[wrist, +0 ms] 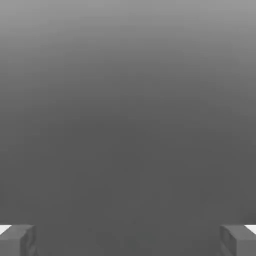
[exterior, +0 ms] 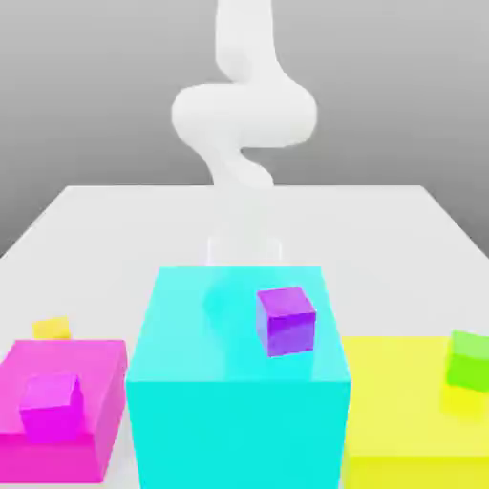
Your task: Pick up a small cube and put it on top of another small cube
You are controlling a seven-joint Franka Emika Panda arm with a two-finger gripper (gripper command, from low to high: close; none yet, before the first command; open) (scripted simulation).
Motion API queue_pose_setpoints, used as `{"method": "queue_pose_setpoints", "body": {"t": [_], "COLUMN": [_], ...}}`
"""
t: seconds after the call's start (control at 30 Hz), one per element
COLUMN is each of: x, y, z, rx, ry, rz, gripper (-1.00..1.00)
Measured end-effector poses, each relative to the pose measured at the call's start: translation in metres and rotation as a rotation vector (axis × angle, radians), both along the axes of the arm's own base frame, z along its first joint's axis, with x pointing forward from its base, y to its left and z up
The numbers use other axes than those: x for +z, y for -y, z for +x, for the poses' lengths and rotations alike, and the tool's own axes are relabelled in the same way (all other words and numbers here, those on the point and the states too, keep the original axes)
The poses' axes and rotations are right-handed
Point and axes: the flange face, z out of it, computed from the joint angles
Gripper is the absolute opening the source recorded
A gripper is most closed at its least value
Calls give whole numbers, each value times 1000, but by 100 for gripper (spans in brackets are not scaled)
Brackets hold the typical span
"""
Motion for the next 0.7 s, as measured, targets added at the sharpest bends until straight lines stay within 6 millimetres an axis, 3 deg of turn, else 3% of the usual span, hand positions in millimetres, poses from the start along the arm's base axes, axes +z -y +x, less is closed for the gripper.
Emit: {"method": "queue_pose_setpoints", "body": {"t": [0.17, 0.33, 0.5, 0.7], "x": [-79, -162, -246, -338], "y": [53, 99, 141, 186], "z": [40, 60, 60, 35], "rx": [89, 160, 217, 271], "ry": [-112, -208, -298, -405], "rz": [12, 17, 12, -14], "gripper": [0, 0, 0, 0]}}
